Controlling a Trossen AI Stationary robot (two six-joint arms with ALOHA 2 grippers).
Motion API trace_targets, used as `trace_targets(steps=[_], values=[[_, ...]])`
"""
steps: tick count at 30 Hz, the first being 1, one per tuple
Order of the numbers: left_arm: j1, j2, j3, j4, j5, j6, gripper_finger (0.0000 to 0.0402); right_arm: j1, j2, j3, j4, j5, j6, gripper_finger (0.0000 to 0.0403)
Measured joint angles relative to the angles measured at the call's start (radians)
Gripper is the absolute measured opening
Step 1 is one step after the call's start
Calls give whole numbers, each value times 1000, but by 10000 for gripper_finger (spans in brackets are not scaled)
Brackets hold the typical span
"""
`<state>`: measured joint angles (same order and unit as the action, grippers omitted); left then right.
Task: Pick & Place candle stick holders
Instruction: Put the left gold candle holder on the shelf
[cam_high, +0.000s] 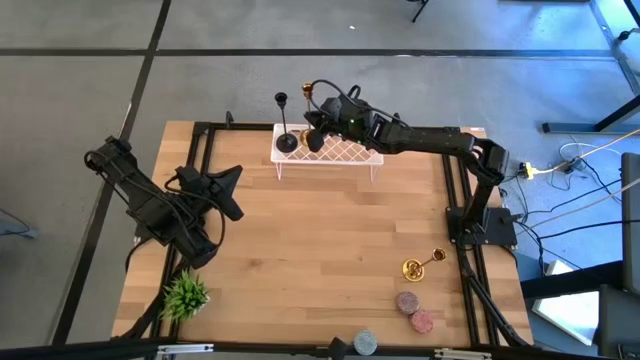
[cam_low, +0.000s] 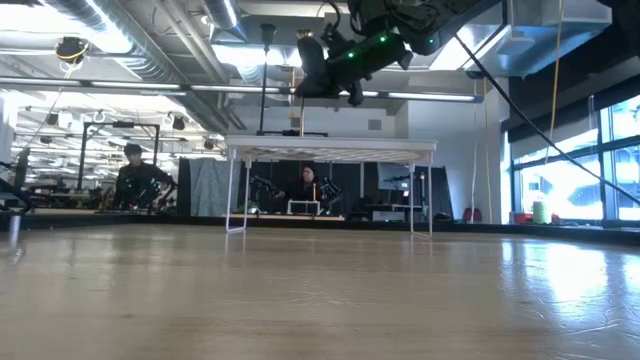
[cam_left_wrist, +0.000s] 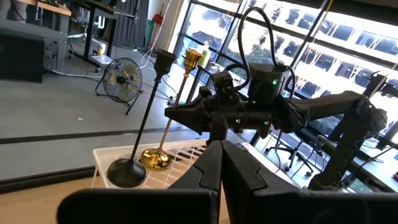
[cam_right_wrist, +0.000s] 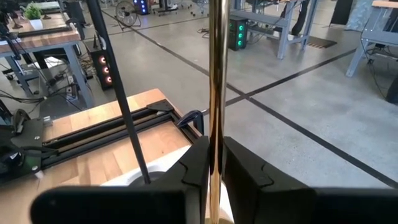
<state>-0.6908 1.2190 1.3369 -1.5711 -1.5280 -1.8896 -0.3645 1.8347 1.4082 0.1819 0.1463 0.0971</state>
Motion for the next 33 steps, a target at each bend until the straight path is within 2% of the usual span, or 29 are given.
trace_targets(steps=[8, 13, 21, 27, 33], values=[[0, 0, 0, 0, 0, 0, 1, 4, 0, 0, -19, -46, 0, 59], [0, 0, 0, 0, 0, 0, 3, 23, 0, 0, -26, -42, 0, 99], [-1, 0, 0, 0, -1, 0, 3, 41, 0, 0, -43, 26, -38, 156], [-1, 0, 0, 0, -3, 0, 1, 41, 0, 0, -70, 83, -50, 161], [-1, 0, 0, 0, -3, 0, 2, 34, 0, 0, -66, 96, -60, 158]])
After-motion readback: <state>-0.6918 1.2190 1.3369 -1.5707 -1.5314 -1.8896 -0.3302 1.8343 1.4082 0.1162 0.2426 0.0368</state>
